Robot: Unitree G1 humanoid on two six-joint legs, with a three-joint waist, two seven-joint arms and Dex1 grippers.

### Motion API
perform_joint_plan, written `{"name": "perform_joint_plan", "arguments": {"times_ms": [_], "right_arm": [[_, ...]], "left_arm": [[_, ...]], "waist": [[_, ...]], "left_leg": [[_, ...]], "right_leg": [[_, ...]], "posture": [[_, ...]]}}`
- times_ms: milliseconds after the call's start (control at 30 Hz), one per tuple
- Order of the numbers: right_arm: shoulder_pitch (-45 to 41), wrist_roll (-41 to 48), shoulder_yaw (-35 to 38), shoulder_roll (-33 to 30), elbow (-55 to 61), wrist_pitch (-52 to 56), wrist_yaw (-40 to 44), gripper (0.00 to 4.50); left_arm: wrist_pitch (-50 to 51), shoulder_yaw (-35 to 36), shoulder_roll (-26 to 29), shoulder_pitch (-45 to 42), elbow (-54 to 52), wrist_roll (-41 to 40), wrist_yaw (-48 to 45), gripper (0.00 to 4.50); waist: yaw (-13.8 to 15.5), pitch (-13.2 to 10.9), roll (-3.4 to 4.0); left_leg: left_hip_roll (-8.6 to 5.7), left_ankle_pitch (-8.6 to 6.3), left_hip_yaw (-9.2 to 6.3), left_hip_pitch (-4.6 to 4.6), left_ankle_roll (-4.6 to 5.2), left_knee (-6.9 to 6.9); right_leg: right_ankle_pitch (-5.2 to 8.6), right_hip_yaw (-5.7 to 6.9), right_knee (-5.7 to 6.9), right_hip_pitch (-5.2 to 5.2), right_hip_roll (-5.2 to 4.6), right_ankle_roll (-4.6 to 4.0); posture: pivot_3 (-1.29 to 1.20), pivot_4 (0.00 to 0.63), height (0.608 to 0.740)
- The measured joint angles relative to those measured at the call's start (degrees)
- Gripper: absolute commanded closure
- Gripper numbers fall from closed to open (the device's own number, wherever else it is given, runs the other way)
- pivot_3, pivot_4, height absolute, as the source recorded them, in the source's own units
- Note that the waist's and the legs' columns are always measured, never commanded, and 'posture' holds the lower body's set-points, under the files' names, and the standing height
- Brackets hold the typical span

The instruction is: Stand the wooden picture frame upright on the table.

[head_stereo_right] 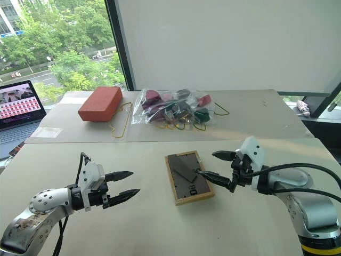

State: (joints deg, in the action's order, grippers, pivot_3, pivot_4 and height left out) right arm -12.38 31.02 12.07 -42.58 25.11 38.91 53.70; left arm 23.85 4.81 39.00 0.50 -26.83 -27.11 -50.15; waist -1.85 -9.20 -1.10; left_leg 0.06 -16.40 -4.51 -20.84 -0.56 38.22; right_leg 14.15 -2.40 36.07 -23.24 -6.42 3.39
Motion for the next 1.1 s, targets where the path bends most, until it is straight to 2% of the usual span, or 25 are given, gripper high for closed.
{"name": "perform_joint_plan", "arguments": {"times_ms": [133, 267, 367, 533, 667, 767, 1000, 1100], "right_arm": [[-0.6, -1.9, -1.1, -0.1, -1.6, -1.1, -1.6, 0.02], [-4.8, -12.1, -7.7, -3.0, -12.0, -5.1, -5.1, 0.02], [-5.4, -14.7, -9.5, -3.1, -15.1, -6.6, -5.6, 0.02], [-11.9, -26.3, -19.8, -2.9, -26.6, -16.4, -6.3, 0.02], [-14.0, -29.6, -22.5, -0.9, -28.4, -18.4, -6.2, 0.02], [-14.2, -30.4, -23.1, 0.8, -27.7, -18.0, -6.2, 0.72], [-12.9, -30.5, -23.9, 0.9, -26.2, -17.3, -4.2, 3.12], [-13.0, -30.6, -24.7, 1.2, -26.2, -16.9, -3.0, 4.23]], "left_arm": [[1.6, -1.0, -0.4, -2.2, 0.0, 0.0, 1.2, 1.15], [2.7, -5.4, -0.2, -5.1, 0.9, 3.0, 2.3, 1.15], [2.7, -6.9, -0.2, -5.2, 2.3, 4.6, 2.4, 1.15], [0.3, -16.3, -1.9, -13.0, 10.8, 14.7, 3.8, 1.15], [-0.8, -20.6, -4.9, -16.9, 15.6, 19.0, 4.0, 1.15], [-2.6, -22.1, -6.3, -17.8, 16.6, 20.6, 4.2, 1.88], [-5.4, -23.3, -6.0, -17.4, 17.7, 21.1, 1.7, 4.42], [-5.9, -23.9, -6.9, -18.4, 18.9, 22.0, 1.6, 4.50]], "waist": [[0.2, 0.0, 0.00], [0.2, 0.0, 0.00], [0.1, 0.0, 0.00], [0.1, 0.0, 0.00], [-0.2, 0.0, -0.01], [-0.7, 0.0, -0.01], [-0.6, 0.0, -0.01], [-0.6, 0.0, -0.02]], "left_leg": [[-0.01, 0.01, 0.00, 0.00, -0.01, 0.02], [-0.02, 0.01, 0.03, 0.01, -0.01, 0.05], [-0.01, 0.00, 0.01, -0.10, 0.00, 0.00], [-0.06, 0.12, 0.02, -0.18, -0.20, 0.09], [-0.05, 0.11, 0.00, -0.19, -0.19, 0.09], [-0.04, 0.11, 0.00, -0.16, -0.18, 0.09], [-0.04, 0.10, -0.02, -0.02, -0.18, 0.12], [-0.04, 0.10, -0.01, 0.14, -0.17, 0.12]], "right_leg": [[0.00, 0.00, 0.00, 0.01, -0.01, 0.00], [0.00, -0.02, 0.02, -0.01, 0.00, 0.00], [0.00, -0.02, 0.02, -0.15, 0.01, -0.01], [-0.05, -0.01, 0.00, -0.12, -0.02, 0.05], [-0.05, -0.01, 0.00, -0.14, -0.02, 0.06], [-0.05, -0.02, 0.03, -0.14, -0.01, 0.05], [-0.05, -0.02, 0.05, 0.02, -0.01, 0.05], [-0.05, -0.02, 0.05, 0.19, 0.00, 0.06]], "posture": [[0.00, 0.150, 0.740], [0.00, 0.150, 0.740], [0.00, 0.150, 0.740], [0.00, 0.150, 0.740], [0.00, 0.150, 0.740], [0.00, 0.150, 0.740], [0.00, 0.150, 0.740], [0.00, 0.150, 0.740]]}}
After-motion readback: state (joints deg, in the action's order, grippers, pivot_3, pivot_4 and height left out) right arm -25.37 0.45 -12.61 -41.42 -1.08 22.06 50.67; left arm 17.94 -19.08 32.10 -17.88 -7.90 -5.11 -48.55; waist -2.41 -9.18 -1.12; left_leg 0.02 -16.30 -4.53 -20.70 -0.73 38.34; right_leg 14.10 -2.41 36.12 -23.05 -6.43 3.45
